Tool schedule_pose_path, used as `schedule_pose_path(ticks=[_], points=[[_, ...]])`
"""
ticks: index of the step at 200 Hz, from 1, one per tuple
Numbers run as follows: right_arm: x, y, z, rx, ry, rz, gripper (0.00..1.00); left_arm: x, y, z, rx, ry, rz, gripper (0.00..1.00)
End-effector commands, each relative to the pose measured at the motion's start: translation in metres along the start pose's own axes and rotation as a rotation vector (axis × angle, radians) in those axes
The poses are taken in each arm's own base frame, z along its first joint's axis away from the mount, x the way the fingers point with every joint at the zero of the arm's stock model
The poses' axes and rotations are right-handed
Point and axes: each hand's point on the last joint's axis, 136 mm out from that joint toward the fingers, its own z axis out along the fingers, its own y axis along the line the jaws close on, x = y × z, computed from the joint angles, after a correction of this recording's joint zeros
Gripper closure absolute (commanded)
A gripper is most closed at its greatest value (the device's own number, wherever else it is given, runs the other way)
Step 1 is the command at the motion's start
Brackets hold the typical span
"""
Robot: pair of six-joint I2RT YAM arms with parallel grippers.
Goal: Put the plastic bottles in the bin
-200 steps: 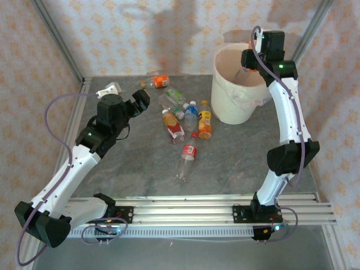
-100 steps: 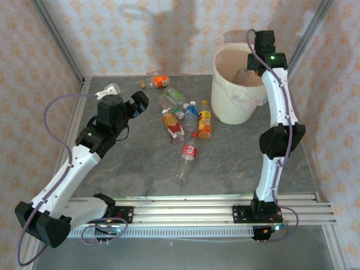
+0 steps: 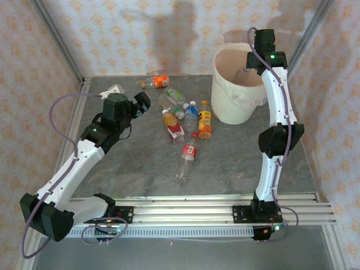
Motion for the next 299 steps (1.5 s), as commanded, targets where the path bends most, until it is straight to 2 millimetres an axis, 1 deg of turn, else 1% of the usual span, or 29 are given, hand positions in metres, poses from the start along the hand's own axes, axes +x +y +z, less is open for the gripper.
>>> schedule_pose_path(ticks=[1, 15, 36, 61, 64, 83, 99, 112, 119, 121, 145, 166, 168, 171, 173, 182, 189, 194, 196, 205, 225, 251, 272, 276, 278, 281, 299], points=[[-0.012, -0.014, -0.034, -0.005, -0.043, 0.048, 0.23, -0.003, -0.002, 0.004, -0.003, 0.005, -0.025, 0.0], [-0.013, -0.014, -0.043, -0.032, -0.053, 0.072, 0.22, 0.0, -0.001, 0.009, -0.014, 0.019, -0.029, 0.0], [-0.021, -0.01, -0.063, -0.1, -0.11, 0.126, 0.21, 0.005, 0.0, 0.017, -0.032, 0.043, -0.039, 0.0], [-0.03, -0.002, -0.094, -0.222, -0.183, 0.193, 0.2, 0.016, 0.007, 0.03, -0.077, 0.09, -0.056, 0.0], [-0.032, -0.001, -0.101, -0.239, -0.198, 0.201, 0.19, 0.018, 0.009, 0.032, -0.085, 0.097, -0.057, 0.0], [-0.029, 0.009, -0.123, -0.348, -0.232, 0.262, 0.18, 0.033, 0.019, 0.044, -0.151, 0.158, -0.05, 0.0], [-0.022, 0.022, -0.14, -0.461, -0.246, 0.31, 0.17, 0.046, 0.026, 0.052, -0.205, 0.216, -0.038, 0.0], [-0.015, 0.032, -0.153, -0.528, -0.267, 0.327, 0.16, 0.056, 0.028, 0.057, -0.234, 0.252, -0.018, 0.0], [-0.014, 0.033, -0.164, -0.552, -0.29, 0.333, 0.16, 0.06, 0.028, 0.059, -0.244, 0.264, -0.009, 0.0], [-0.011, 0.034, -0.164, -0.554, -0.288, 0.331, 0.16, 0.061, 0.028, 0.06, -0.248, 0.268, -0.007, 0.0], [0.002, 0.037, -0.191, -0.605, -0.329, 0.328, 0.13, 0.07, 0.027, 0.064, -0.268, 0.293, 0.008, 0.0], [0.014, 0.047, -0.217, -0.702, -0.359, 0.298, 0.11, 0.082, 0.021, 0.071, -0.257, 0.329, 0.012, 0.0], [0.016, 0.048, -0.219, -0.71, -0.359, 0.293, 0.1, 0.083, 0.02, 0.072, -0.253, 0.333, 0.011, 0.0], [0.018, 0.048, -0.222, -0.72, -0.361, 0.288, 0.02, 0.085, 0.02, 0.074, -0.251, 0.341, 0.011, 0.0], [0.02, 0.049, -0.224, -0.726, -0.361, 0.283, 0.0, 0.086, 0.019, 0.074, -0.247, 0.344, 0.011, 0.0], [0.026, 0.049, -0.232, -0.747, -0.368, 0.265, 0.01, 0.091, 0.016, 0.079, -0.243, 0.362, 0.01, 0.0], [0.032, 0.049, -0.234, -0.75, -0.372, 0.252, 0.01, 0.094, 0.015, 0.082, -0.24, 0.374, 0.007, 0.0], [0.037, 0.051, -0.229, -0.746, -0.362, 0.245, 0.01, 0.097, 0.014, 0.085, -0.241, 0.383, 0.004, 0.0], [0.036, 0.046, -0.237, -0.747, -0.382, 0.246, 0.01, 0.097, 0.014, 0.086, -0.243, 0.386, 0.004, 0.0], [0.042, 0.042, -0.24, -0.738, -0.394, 0.244, 0.01, 0.101, 0.013, 0.09, -0.251, 0.401, 0.003, 0.0], [0.057, 0.038, -0.238, -0.718, -0.391, 0.245, 0.01, 0.111, 0.012, 0.1, -0.284, 0.452, 0.024, 0.0], [0.072, 0.038, -0.235, -0.712, -0.368, 0.215, 0.01, 0.129, 0.005, 0.113, -0.327, 0.537, 0.089, 0.0], [0.078, 0.036, -0.234, -0.694, -0.358, 0.19, 0.01, 0.139, 0.002, 0.123, -0.377, 0.565, 0.134, 0.0], [0.078, 0.036, -0.234, -0.69, -0.357, 0.19, 0.01, 0.138, -0.001, 0.123, -0.374, 0.559, 0.135, 0.0], [0.078, 0.035, -0.234, -0.688, -0.357, 0.19, 0.01, 0.144, 0.002, 0.128, -0.388, 0.57, 0.142, 0.0], [0.078, 0.035, -0.234, -0.688, -0.359, 0.187, 0.01, 0.146, 0.003, 0.131, -0.396, 0.573, 0.144, 0.0], [0.078, 0.033, -0.235, -0.677, -0.366, 0.185, 0.01, 0.153, -0.001, 0.143, -0.404, 0.568, 0.138, 0.0]])
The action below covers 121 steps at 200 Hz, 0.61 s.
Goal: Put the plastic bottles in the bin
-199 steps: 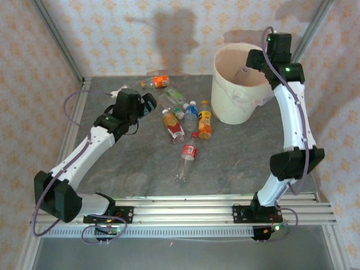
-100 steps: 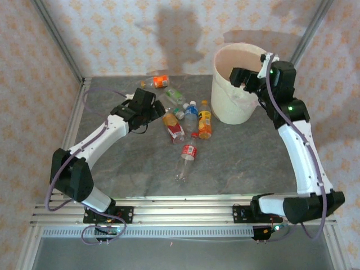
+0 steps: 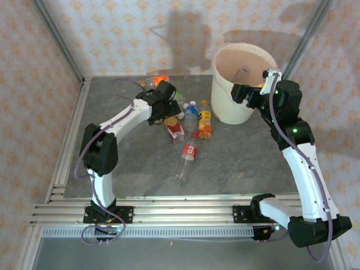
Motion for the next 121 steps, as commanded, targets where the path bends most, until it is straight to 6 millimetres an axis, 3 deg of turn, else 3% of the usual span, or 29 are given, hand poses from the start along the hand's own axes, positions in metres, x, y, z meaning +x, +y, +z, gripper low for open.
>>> schedule_pose_path(ticks=[1, 47, 92, 121], points=[[-0.004, 0.001, -0.008, 0.006, -0.024, -0.037, 0.01, 0.007, 0.006, 0.007, -0.081, 0.023, 0.018, 0.0], [-0.005, -0.002, -0.014, 0.026, -0.026, -0.053, 0.01, 0.0, 0.015, 0.035, -0.205, 0.008, 0.007, 0.0], [-0.003, -0.003, -0.019, 0.037, -0.023, -0.065, 0.01, 0.012, 0.005, 0.07, -0.167, 0.079, 0.016, 0.09], [-0.005, -0.001, -0.021, 0.03, -0.03, -0.058, 0.01, 0.016, 0.012, 0.092, -0.179, 0.108, -0.024, 0.15]])
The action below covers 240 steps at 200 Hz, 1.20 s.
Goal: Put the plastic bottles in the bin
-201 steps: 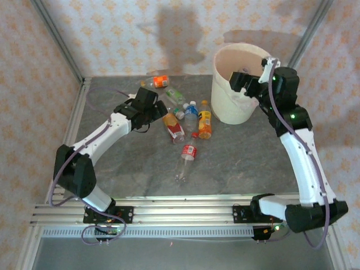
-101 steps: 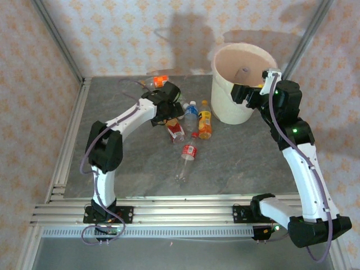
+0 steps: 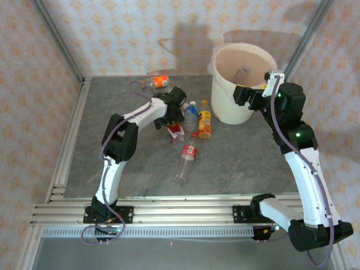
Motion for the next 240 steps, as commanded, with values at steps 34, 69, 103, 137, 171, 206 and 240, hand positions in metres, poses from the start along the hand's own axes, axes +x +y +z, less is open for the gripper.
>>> schedule_pose_path(ticks=[34, 69, 103, 137, 171, 206, 240], points=[[-0.002, 0.002, -0.007, -0.006, -0.011, -0.015, 0.01, -0.003, 0.007, 0.033, 0.032, 0.031, -0.074, 0.27], [-0.004, 0.01, -0.005, -0.052, -0.023, 0.005, 0.01, 0.003, 0.005, 0.036, 0.076, 0.054, -0.081, 0.45], [-0.007, 0.037, -0.008, -0.208, -0.021, 0.04, 0.01, -0.012, 0.004, 0.004, 0.106, -0.01, -0.057, 0.48], [-0.007, 0.055, -0.009, -0.312, -0.016, 0.076, 0.01, -0.022, 0.001, -0.036, 0.162, -0.057, -0.04, 0.48], [-0.01, 0.055, -0.004, -0.317, -0.037, 0.161, 0.01, -0.03, -0.001, -0.081, 0.263, -0.126, -0.068, 0.49], [-0.009, 0.062, 0.004, -0.36, -0.04, 0.27, 0.01, -0.039, -0.005, -0.131, 0.408, -0.217, -0.091, 0.49], [0.002, 0.082, 0.013, -0.402, 0.0, 0.252, 0.01, -0.041, -0.023, -0.174, 0.555, -0.259, -0.038, 0.5]])
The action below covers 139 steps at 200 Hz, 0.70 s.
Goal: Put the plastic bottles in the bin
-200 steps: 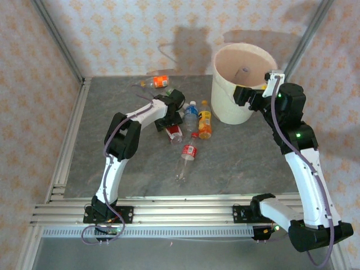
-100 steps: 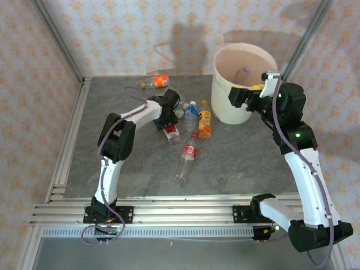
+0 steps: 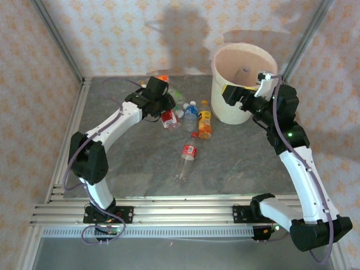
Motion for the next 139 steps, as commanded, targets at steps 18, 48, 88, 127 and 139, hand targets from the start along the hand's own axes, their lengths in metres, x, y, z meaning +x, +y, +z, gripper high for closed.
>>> schedule_pose_path(ticks=[18, 48, 88, 127, 139], points=[[0.011, 0.028, 0.021, -0.09, 0.031, -0.023, 0.01, -0.013, -0.049, -0.035, 0.219, -0.066, 0.049, 0.5], [0.035, 0.046, 0.045, -0.129, 0.111, -0.046, 0.01, -0.022, -0.082, -0.07, 0.363, -0.134, 0.078, 0.49], [0.071, 0.074, 0.078, -0.196, 0.248, -0.089, 0.01, -0.02, -0.112, -0.101, 0.5, -0.151, 0.14, 0.49], [0.089, 0.094, 0.103, -0.28, 0.28, -0.027, 0.01, -0.019, -0.118, -0.112, 0.546, -0.163, 0.149, 0.48], [0.095, 0.093, 0.109, -0.279, 0.293, -0.017, 0.01, -0.019, -0.119, -0.114, 0.56, -0.163, 0.145, 0.48]])
